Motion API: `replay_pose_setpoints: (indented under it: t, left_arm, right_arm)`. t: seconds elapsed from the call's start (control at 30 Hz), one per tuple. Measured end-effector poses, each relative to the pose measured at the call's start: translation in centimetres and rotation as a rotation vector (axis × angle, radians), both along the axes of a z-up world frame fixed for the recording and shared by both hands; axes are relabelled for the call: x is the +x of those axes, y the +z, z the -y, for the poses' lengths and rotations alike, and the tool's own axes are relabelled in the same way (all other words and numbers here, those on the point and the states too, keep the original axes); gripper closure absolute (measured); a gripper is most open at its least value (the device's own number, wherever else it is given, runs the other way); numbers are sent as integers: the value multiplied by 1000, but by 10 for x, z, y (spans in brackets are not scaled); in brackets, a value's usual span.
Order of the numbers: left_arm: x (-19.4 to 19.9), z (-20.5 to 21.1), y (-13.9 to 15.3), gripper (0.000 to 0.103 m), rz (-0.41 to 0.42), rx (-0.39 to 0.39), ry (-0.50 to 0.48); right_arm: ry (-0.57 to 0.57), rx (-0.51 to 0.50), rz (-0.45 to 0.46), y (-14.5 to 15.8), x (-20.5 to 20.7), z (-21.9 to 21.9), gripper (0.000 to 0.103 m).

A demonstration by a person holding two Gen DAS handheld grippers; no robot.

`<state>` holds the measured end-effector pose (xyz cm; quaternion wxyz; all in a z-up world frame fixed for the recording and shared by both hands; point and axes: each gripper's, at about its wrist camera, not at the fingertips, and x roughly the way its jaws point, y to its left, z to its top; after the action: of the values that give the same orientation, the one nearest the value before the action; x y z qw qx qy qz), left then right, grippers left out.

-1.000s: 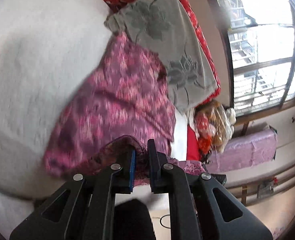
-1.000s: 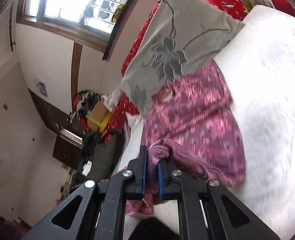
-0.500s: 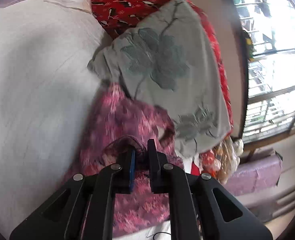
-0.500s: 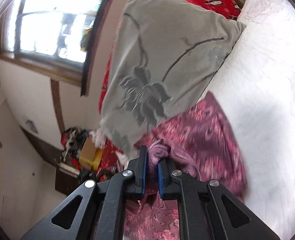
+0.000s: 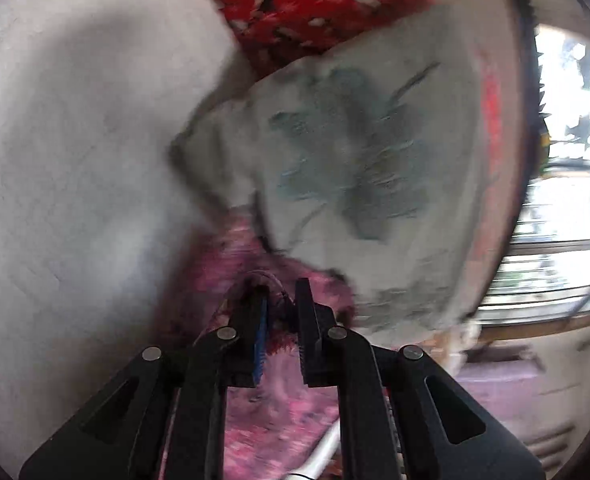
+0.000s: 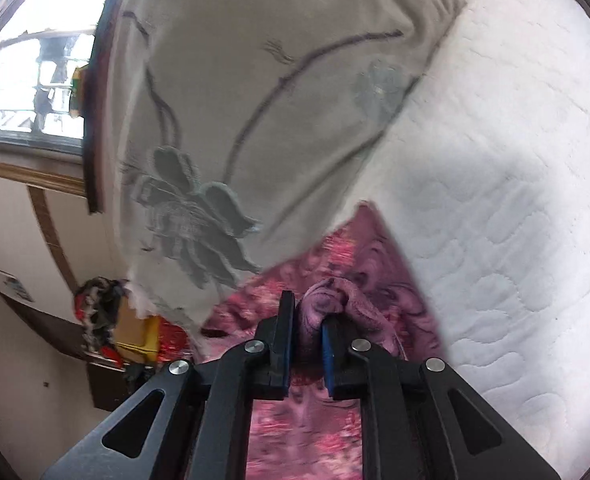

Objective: Fold small clothes
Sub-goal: 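Fold the gripped shirt edge over toward the collar with both tools, then open both tools and release the folded purple shirt onto the bed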

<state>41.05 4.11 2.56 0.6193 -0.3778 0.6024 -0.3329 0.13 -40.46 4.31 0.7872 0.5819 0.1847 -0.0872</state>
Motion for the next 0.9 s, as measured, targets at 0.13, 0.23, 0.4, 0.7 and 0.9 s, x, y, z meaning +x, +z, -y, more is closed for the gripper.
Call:
replay_pose_setpoints:
  t: [0.13,0.23,0.4,0.7,0.9]
  left_arm:
    - [0,-15,21,57,48,6,37]
    - [-3,-25,25,49,78,32,34]
    - [-13,-10,-2,49,86,207,-95]
    - [-36,36,-16,85,230,392,-229]
    - [-33,30,17,100,358,342,-151]
  right_arm:
    - [-68,-20,91,18,-20,2,47]
    - [-134,-27,98,23,-39,8,40]
    - [-29,-251,-183,30,-16,-9,40]
    - [84,-558,-408,17,56,-35,55]
    - [63,-624,-262,53,52,-37,99]
